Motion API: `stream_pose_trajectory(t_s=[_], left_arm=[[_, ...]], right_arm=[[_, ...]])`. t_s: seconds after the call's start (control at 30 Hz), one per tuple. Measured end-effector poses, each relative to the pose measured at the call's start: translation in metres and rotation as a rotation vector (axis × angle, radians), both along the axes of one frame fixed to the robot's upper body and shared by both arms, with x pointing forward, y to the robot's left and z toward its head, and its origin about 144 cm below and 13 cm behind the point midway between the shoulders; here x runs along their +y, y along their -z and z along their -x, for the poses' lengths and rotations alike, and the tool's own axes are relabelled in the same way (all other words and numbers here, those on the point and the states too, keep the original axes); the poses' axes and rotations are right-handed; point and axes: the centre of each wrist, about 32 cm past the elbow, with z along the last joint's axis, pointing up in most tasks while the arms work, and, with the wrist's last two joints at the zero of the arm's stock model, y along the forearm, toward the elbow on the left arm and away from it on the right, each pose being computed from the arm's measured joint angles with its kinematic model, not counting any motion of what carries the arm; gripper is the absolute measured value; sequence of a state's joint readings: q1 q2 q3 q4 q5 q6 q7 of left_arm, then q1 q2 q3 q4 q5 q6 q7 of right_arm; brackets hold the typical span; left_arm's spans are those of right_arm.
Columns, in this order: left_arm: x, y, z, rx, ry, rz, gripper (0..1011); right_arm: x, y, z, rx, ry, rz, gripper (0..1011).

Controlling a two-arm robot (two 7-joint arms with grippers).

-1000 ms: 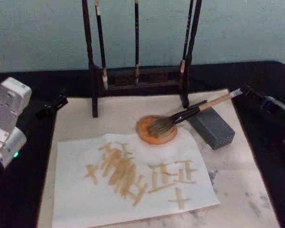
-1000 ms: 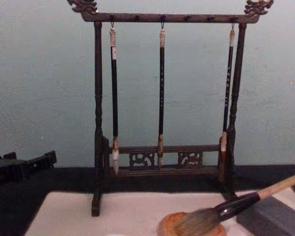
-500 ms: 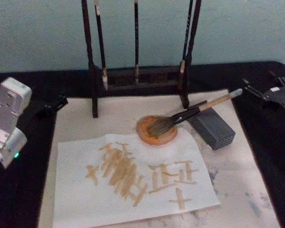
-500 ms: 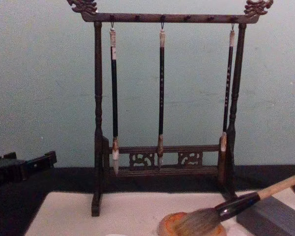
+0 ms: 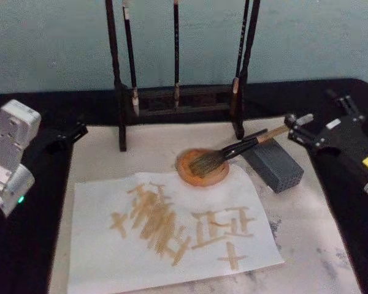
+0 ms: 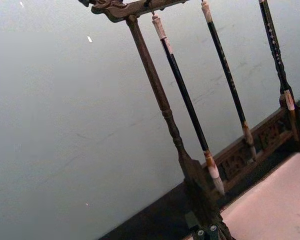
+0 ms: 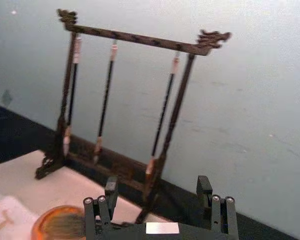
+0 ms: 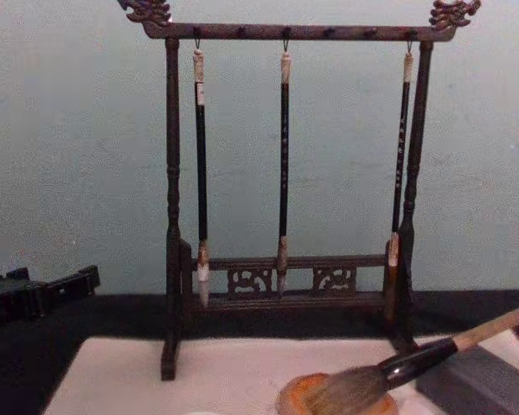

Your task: Pick up the brush from the inkstone, write on the paper, then place the brush back to its original position.

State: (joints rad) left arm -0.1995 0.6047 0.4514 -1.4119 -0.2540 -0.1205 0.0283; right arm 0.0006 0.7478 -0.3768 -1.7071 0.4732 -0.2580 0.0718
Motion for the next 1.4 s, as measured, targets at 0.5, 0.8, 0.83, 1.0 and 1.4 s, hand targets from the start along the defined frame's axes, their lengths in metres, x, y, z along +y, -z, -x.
stream_pose_trajectory(t_s=[0.5, 0.8, 0.83, 1.0, 1.4], left_arm=[[0.000, 0.000, 0.000, 0.000, 0.000, 0.000, 1002], [0.000, 0.000, 0.000, 0.000, 0.000, 0.000, 1002], [0.000, 0.000, 0.000, 0.000, 0.000, 0.000, 1002], [0.000, 0.000, 0.000, 0.000, 0.000, 0.000, 1002], [0.000, 0.000, 0.000, 0.000, 0.000, 0.000, 1002]], right_arm=[[0.020, 0.011, 0.012, 0.037, -0.114, 0.011, 1008], [0.027, 0.018, 0.019, 0.064, -0.164, 0.009, 1008], [0.028, 0.019, 0.020, 0.067, -0.171, 0.013, 1008], [0.031, 0.022, 0.021, 0.078, -0.176, 0.027, 1008], [0.030, 0.022, 0.021, 0.076, -0.175, 0.028, 1008]])
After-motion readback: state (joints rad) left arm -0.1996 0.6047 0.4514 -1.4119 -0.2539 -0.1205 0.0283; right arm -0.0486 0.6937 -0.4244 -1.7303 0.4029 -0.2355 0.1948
